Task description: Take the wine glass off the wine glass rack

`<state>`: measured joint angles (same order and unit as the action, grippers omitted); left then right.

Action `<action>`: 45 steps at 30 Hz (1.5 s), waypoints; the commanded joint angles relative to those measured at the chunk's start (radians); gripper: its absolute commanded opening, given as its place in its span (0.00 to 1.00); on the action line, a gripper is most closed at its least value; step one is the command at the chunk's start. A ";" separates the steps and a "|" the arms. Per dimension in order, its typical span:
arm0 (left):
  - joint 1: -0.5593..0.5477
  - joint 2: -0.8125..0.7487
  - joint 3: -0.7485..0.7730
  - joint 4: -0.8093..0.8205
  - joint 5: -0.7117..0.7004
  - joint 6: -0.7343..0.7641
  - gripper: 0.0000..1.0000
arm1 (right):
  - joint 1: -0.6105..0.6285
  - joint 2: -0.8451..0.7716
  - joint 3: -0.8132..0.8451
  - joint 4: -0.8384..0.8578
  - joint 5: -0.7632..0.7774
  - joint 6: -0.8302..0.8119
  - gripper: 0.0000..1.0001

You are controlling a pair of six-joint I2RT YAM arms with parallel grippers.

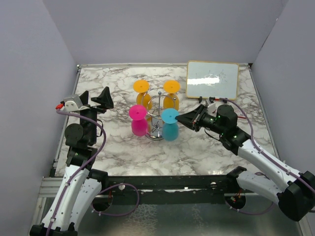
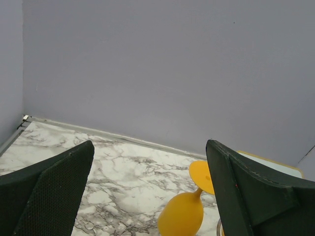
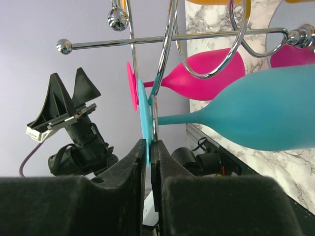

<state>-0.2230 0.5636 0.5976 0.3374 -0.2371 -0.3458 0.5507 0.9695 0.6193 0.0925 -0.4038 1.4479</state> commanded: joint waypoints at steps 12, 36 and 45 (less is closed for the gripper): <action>-0.004 -0.010 -0.010 0.032 -0.028 0.005 0.99 | 0.006 -0.043 0.039 -0.039 0.019 0.061 0.03; -0.004 -0.004 -0.007 0.025 -0.034 0.008 0.99 | 0.006 -0.226 0.031 -0.205 0.083 -0.060 0.02; -0.004 0.006 0.009 0.000 -0.033 0.018 0.99 | 0.006 -0.292 0.026 -0.338 0.114 -0.158 0.02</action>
<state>-0.2245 0.5663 0.5976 0.3347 -0.2554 -0.3420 0.5507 0.7189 0.6350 -0.1814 -0.3252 1.3743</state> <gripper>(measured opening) 0.993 0.028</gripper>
